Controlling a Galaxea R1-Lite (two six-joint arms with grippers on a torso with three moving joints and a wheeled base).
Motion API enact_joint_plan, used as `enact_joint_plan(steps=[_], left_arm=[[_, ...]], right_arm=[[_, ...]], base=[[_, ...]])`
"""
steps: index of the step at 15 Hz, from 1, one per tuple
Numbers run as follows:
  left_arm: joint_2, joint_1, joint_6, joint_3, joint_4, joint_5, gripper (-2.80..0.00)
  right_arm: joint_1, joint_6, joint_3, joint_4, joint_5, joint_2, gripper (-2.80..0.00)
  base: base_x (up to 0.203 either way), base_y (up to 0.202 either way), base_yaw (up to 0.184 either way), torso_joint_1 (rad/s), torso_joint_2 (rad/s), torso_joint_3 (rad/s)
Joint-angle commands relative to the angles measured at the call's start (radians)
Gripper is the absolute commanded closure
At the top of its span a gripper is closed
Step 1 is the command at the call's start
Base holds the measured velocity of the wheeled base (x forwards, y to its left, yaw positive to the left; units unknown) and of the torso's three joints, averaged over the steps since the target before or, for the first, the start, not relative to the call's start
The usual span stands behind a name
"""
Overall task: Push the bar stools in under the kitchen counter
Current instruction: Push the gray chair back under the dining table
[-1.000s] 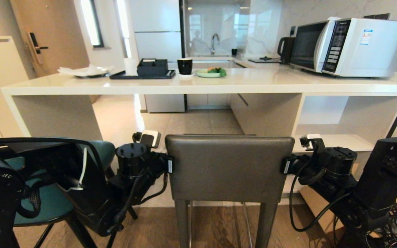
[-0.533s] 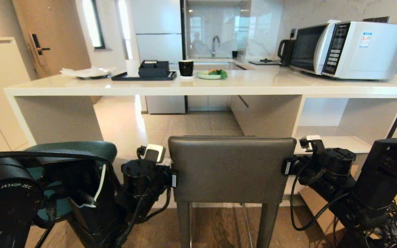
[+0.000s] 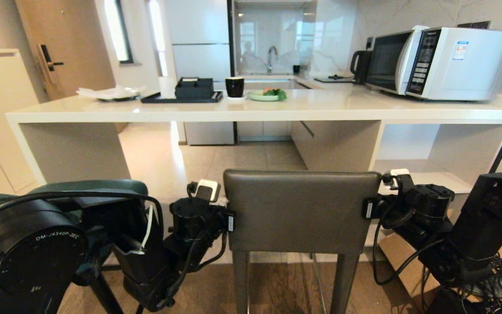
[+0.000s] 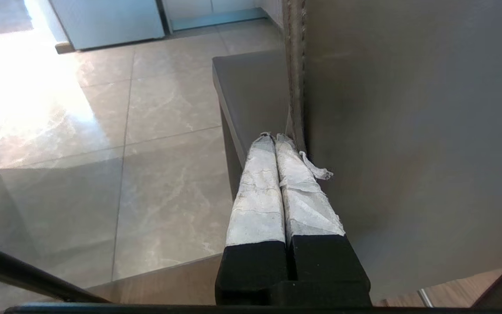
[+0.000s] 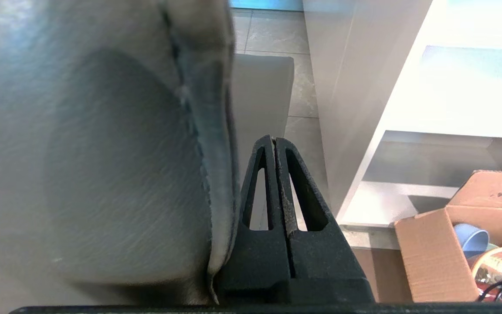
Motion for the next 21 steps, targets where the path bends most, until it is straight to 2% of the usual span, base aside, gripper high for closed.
enact_joint_plan(steps=[1,6,9,21], left_arm=[[0.026,0.045,0.001,0.004,-0.068,0.007,0.00],[0.015,0.059,0.014,0.017,-0.068,0.013,0.00],[0.018,0.065,0.014,-0.006,-0.018,0.017,0.00],[-0.002,0.042,0.016,-0.023,0.002,0.016,0.00]], right_arm=[[0.034,-0.001,0.013,-0.010,0.005,-0.007,0.00],[0.036,0.004,0.024,-0.017,0.004,-0.003,0.00],[0.035,0.002,0.041,-0.049,0.003,0.006,0.00],[0.001,0.002,-0.039,-0.011,-0.007,0.023,0.00]], base=[[0.000,0.000,0.000,0.000,0.00,0.000],[0.000,0.000,0.000,0.008,0.00,0.001],[0.000,0.000,0.000,0.000,0.00,0.000],[0.183,0.000,0.001,0.001,0.00,0.001]])
